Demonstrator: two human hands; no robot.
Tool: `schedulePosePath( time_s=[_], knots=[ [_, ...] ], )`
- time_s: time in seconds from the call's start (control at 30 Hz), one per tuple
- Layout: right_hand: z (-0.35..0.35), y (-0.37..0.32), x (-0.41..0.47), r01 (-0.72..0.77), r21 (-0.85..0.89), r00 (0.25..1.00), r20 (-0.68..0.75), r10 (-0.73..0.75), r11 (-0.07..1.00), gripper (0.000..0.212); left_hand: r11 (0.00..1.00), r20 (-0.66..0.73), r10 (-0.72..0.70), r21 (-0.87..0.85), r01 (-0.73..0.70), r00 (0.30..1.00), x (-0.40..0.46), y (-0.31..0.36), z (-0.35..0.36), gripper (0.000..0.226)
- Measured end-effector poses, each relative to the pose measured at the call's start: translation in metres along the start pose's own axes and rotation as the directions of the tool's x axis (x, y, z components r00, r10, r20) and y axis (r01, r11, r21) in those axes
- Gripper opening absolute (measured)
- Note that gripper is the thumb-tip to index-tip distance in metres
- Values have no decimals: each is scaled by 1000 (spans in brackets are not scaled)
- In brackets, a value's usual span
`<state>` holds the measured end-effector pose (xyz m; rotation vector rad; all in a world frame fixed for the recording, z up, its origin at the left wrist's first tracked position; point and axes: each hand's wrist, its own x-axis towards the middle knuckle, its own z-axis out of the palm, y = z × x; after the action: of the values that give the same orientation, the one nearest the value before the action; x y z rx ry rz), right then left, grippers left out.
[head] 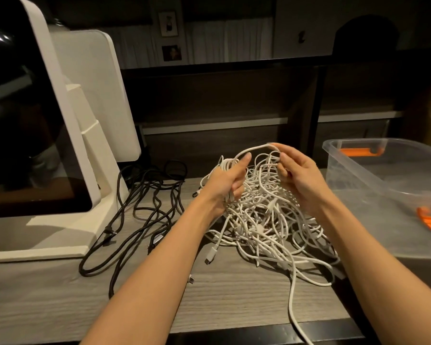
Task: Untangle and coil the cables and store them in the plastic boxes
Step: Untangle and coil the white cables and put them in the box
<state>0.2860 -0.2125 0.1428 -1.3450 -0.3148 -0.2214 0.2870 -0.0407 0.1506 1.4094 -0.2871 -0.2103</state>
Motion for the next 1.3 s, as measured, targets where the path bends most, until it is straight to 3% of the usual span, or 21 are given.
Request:
schedulePosePath(
  time_s=[0.13, 0.27, 0.4, 0.5, 0.7, 0.77, 0.9, 1.03, 1.2, 1.3],
  knots=[
    [1, 1, 2, 201, -426, 942, -165, -294, 882, 15, 994, 75, -40, -103, 48, 996, -1, 1, -6, 48],
    [-4, 4, 1, 172, -803, 866, -153, -476, 571, 18, 996, 201, -55, -54, 67, 978, -3, 2, -9, 47],
    [7, 0, -4, 140, -894, 861, -102, -498, 426, 31, 993, 252, -91, 96, 69, 963, -4, 3, -4, 63],
    [14, 2, -3, 171, -956, 859, 26, -512, 237, 33, 984, 297, -143, 141, 104, 944, -4, 4, -5, 79],
    [21, 0, -4, 344, -938, 886, 339, -315, -41, 20, 982, 315, -143, 165, 94, 938, -2, 1, -6, 97],
    [21, -2, -3, 387, -921, 892, 384, -238, -37, 20, 982, 252, -142, 161, 103, 957, -2, 0, -5, 96],
    [14, -7, -4, 401, -913, 913, 391, -120, 71, 23, 983, 144, -117, 160, 93, 983, 2, -4, -6, 93],
    [17, -5, -6, 416, -903, 909, 416, -17, 106, 23, 982, 92, -78, 180, 60, 993, 6, -5, -7, 76],
    [16, 1, -4, 367, -924, 930, 361, -74, 109, 25, 960, 171, -114, 271, 65, 979, 2, 3, -12, 93],
    [12, 3, -5, 325, -935, 940, 302, -159, 143, 14, 955, 152, -102, 292, 54, 983, 2, 1, -11, 75]
  ],
)
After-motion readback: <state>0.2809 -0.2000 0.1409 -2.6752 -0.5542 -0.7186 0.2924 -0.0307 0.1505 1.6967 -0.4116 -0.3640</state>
